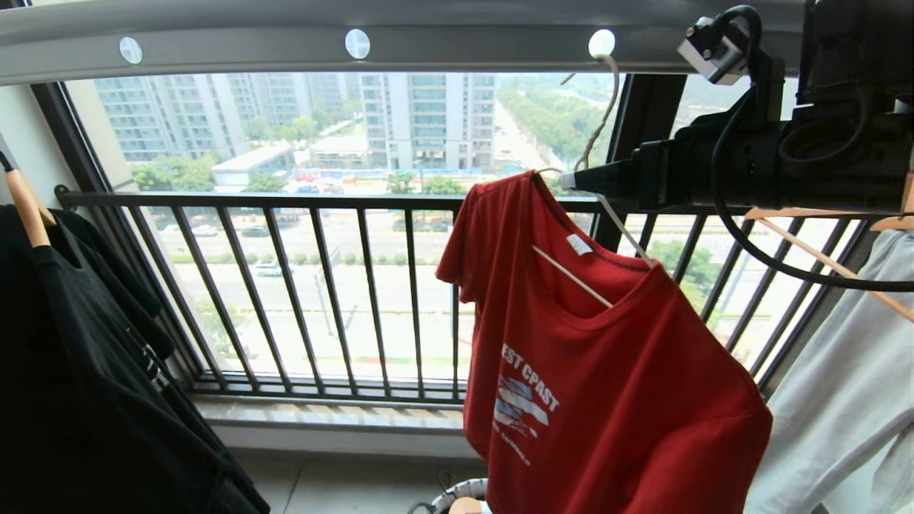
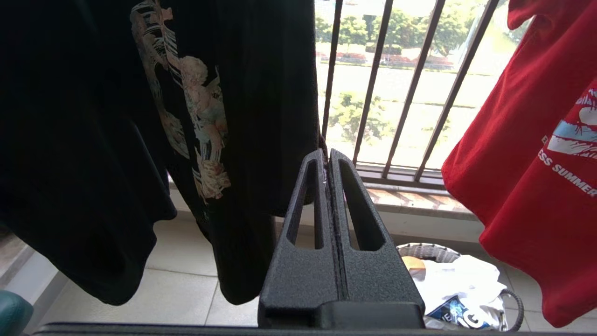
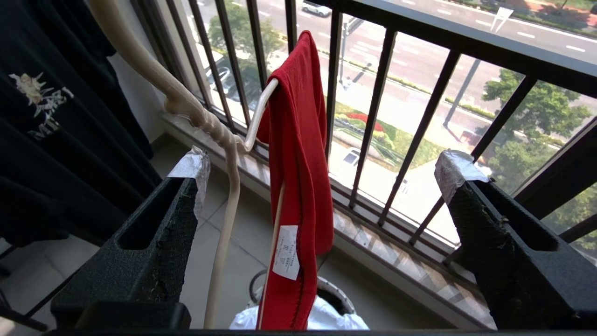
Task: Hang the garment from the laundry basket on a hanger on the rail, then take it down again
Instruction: Take the clothes off the clothes rack
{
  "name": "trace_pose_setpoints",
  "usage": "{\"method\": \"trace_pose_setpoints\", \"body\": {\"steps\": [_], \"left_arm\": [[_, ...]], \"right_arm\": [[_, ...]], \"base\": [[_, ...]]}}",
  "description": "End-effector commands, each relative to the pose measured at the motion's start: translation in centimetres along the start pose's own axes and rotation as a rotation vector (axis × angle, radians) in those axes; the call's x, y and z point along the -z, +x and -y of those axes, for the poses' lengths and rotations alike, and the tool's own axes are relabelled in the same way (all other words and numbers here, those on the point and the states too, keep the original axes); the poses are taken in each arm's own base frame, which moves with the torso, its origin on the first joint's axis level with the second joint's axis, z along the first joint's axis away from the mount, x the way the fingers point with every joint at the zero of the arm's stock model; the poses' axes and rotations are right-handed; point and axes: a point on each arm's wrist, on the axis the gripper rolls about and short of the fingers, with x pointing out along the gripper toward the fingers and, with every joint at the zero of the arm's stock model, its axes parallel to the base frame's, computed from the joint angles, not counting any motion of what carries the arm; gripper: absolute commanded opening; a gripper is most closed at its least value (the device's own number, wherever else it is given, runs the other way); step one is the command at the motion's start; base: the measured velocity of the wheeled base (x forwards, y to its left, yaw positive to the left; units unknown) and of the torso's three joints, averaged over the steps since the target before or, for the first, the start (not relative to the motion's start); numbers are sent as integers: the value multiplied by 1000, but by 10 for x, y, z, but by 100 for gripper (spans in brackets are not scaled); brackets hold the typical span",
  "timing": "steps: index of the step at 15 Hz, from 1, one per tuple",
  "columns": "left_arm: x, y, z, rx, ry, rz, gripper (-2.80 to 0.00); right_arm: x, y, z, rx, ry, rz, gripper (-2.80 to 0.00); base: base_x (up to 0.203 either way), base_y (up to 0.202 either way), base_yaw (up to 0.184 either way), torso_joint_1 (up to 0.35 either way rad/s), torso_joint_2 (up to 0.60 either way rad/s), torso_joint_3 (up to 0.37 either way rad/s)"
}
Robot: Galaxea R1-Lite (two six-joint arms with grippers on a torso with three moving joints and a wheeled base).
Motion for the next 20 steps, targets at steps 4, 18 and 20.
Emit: {"method": "trace_pose_setpoints", "body": {"steps": [4, 18, 20], "left_arm": [[0, 0, 0, -1, -1, -2, -280], [0, 0, 0, -2, -1, -2, -280], [0, 0, 0, -1, -1, -1, -280]], "right_arm": [[8, 6, -7, 71, -12, 25, 0], [24, 35, -43, 352, -163, 85, 0], [28, 40, -42, 384, -162, 78, 0]], "base": [[0, 0, 0, 0, 0, 0], [0, 0, 0, 0, 0, 0], [0, 0, 0, 0, 0, 0]]}}
